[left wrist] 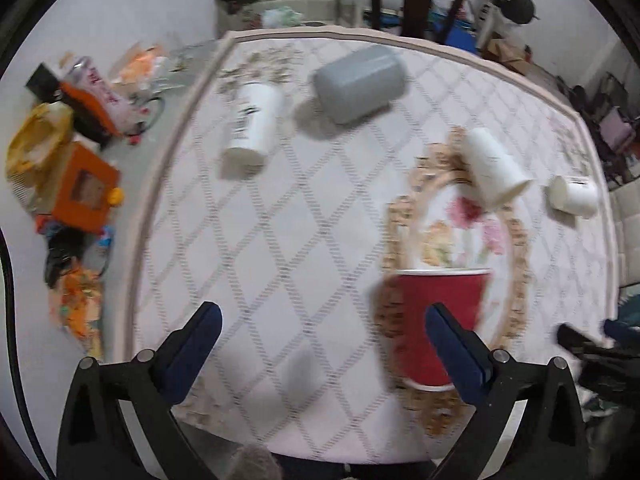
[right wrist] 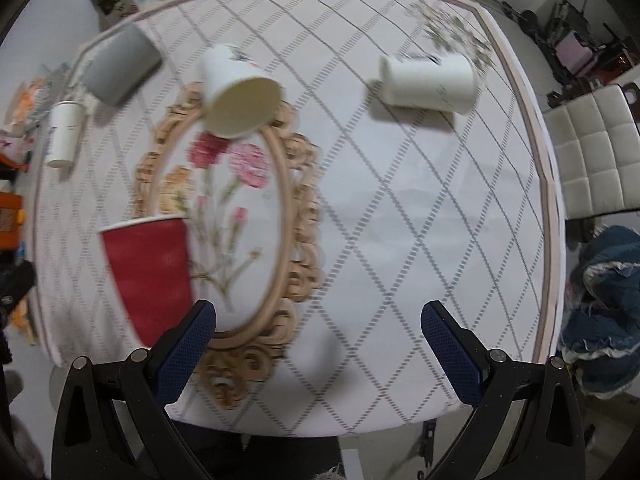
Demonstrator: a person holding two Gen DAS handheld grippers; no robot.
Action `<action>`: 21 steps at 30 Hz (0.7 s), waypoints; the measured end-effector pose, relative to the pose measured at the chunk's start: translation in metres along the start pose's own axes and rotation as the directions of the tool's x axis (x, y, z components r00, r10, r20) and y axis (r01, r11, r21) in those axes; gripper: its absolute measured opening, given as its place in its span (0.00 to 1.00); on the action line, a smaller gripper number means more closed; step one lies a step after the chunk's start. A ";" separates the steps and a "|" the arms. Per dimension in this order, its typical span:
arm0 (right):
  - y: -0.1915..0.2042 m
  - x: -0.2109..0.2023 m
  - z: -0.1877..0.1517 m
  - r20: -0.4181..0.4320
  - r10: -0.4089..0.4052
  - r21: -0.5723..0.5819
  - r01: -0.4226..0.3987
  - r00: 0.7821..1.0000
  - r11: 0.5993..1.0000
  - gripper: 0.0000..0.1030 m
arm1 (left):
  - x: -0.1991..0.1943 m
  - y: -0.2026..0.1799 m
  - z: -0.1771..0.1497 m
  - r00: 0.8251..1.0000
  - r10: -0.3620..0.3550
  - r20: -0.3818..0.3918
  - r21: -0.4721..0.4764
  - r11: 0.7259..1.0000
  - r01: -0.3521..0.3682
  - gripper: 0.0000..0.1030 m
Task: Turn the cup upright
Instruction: 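Grasp the upright red cup with the right gripper while the left gripper releases it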
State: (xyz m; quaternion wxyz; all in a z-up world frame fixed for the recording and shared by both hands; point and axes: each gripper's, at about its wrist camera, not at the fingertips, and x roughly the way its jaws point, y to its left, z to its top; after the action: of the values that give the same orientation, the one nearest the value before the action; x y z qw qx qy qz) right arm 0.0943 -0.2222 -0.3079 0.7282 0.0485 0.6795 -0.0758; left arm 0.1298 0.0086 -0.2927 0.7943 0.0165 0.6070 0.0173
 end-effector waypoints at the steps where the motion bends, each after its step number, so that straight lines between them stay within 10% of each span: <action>1: 0.005 -0.002 0.000 0.005 0.007 -0.006 -0.007 1.000 1.000 1.00 | 0.005 0.007 -0.002 1.000 0.018 -0.004 0.000 1.000 -0.018 1.00; 21: 0.136 0.040 0.013 -0.096 0.049 -0.152 -0.063 0.994 0.986 0.82 | 0.091 0.083 -0.046 0.977 0.098 -0.187 -0.030 0.994 -0.106 1.00</action>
State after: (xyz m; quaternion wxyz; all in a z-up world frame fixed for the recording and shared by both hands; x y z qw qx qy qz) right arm 0.1340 -0.0924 -0.3511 0.6997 0.0144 0.7143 -0.0001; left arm 0.1090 0.0956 -0.3882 0.7327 0.0304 0.6761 0.0714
